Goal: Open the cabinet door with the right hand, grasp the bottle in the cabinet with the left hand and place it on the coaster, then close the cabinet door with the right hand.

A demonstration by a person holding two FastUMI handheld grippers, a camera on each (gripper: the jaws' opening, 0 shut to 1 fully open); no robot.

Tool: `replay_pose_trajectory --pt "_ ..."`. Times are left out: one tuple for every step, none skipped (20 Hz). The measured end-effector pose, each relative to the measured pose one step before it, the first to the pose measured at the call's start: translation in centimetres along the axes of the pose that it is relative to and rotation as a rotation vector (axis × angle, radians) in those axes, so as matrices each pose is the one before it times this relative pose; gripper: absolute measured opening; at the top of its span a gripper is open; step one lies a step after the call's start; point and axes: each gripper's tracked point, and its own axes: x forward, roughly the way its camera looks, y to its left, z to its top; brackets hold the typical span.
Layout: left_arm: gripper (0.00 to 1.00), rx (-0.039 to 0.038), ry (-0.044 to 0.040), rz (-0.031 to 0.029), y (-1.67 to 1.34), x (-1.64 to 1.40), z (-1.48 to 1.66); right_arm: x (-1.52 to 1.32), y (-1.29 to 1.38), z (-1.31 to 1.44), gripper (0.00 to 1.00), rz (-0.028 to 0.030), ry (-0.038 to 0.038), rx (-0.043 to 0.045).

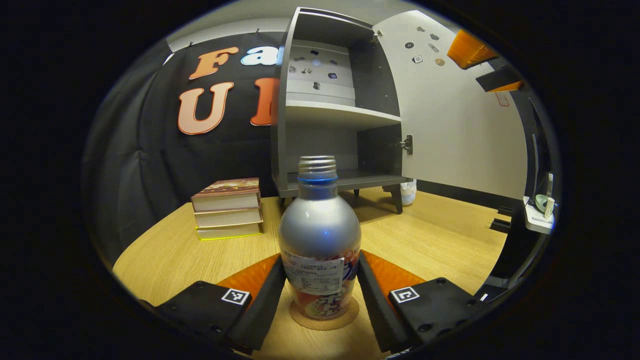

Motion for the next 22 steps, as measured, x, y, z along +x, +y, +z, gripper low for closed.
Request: replay_pose_trajectory --pt "0.88 -0.00478 0.00783 -0.00498 -0.067 0.076 -0.072 -0.151 -0.164 0.067 0.93 -0.00194 -0.00315 0.00037" --pt "0.88 -0.00805 0.00513 0.00548 0.121 -0.012 0.094 -0.133 -0.154 0.137 0.94 -0.00109 -0.00174 0.00182" --pt "0.88 -0.01032 0.00185 -0.00022 0.093 0.026 0.235 -0.128 -0.067 0.189 0.94 -0.00202 -0.003 0.00315" --pt "0.88 -0.00623 -0.00149 0.00346 0.128 0.021 0.354 -0.102 -0.183 0.227 0.94 -0.00454 -0.00509 0.00314" --pt "0.92 -0.00307 -0.00226 -0.00201 0.014 0.05 0.512 -0.069 -0.234 0.392 0.94 -0.00712 -0.00711 0.00163" --pt "0.98 0.00375 -0.00139 -0.00418 0.018 0.167 0.593 -0.236 -0.409 0.304 0.93 -0.01155 -0.00705 -0.00049" --pt "0.98 0.00275 -0.00411 -0.01317 -0.249 0.216 0.634 -0.132 -0.329 0.279 0.93 -0.01109 -0.00677 -0.00116" --pt "0.98 0.00357 -0.00367 -0.00617 -0.11 0.139 0.747 -0.21 -0.274 0.357 0.93 -0.01141 -0.00635 -0.00047" --pt "0.98 0.00177 -0.00745 -0.00777 0.029 0.186 0.789 -0.268 -0.361 0.414 0.93 -0.01223 -0.01001 0.00034" --pt "0.98 0.00164 -0.00644 -0.00614 0.042 0.141 1.011 -0.217 -0.255 0.359 0.93 -0.01234 -0.00934 0.00096" --pt "0.98 -0.0022 -0.01301 -0.00535 0.025 0.154 1.115 -0.116 -0.196 0.433 0.93 -0.01284 -0.01063 0.00213" --pt "0.98 -0.00216 -0.00996 -0.00294 0.067 0.073 1.279 -0.29 -0.263 0.433 0.96 -0.01611 -0.0143 0.00276" --pt "0.98 -0.00349 -0.00968 -0.00875 0.059 -0.016 1.122 -0.152 -0.411 0.389 0.93 -0.01752 -0.0131 0.00489" --pt "0.98 -0.00542 -0.01357 -0.00647 0.074 -0.04 1.443 -0.145 -0.402 0.241 0.93 -0.01681 -0.01021 0.00524" --pt "0.98 -0.00694 -0.01396 -0.00515 0.222 -0.132 1.288 -0.189 -0.353 0.128 0.93 -0.01435 -0.0085 0.00488" --pt "0.98 -0.0066 -0.01051 -0.00347 0.094 -0.183 1.286 -0.064 -0.392 0.205 0.93 -0.01345 -0.00693 0.00465" --pt "0.97 -0.00686 -0.00782 0.00144 0.179 -0.165 1.067 -0.027 -0.403 0.127 0.93 -0.0085 -0.00283 0.0056" --pt "0.98 -0.00575 -0.00504 0.00389 0.093 -0.088 1.217 -0.067 -0.207 0.18 0.93 0.00021 -0.00396 0.00492" --pt "0.98 -0.00515 -0.00252 0.00264 -0.019 -0.004 1.041 -0.126 -0.107 0.23 0.93 0.00283 -0.00553 0.00089" --pt "0.98 -0.00224 -0.00612 0.01054 0.082 -0.209 1.055 -0.036 -0.319 0.315 0.93 0.00168 -0.00846 -0.00458" --pt "0.98 -0.00358 -0.01842 0.011 0.156 -0.11 1.415 0.005 -0.425 0.378 0.93 0.00219 -0.00989 -0.00749" --pt "0.98 -0.00751 -0.0149 0.00312 -0.275 -0.154 1.174 -0.048 -0.455 0.321 0.93 0.00262 -0.00966 -0.00949"
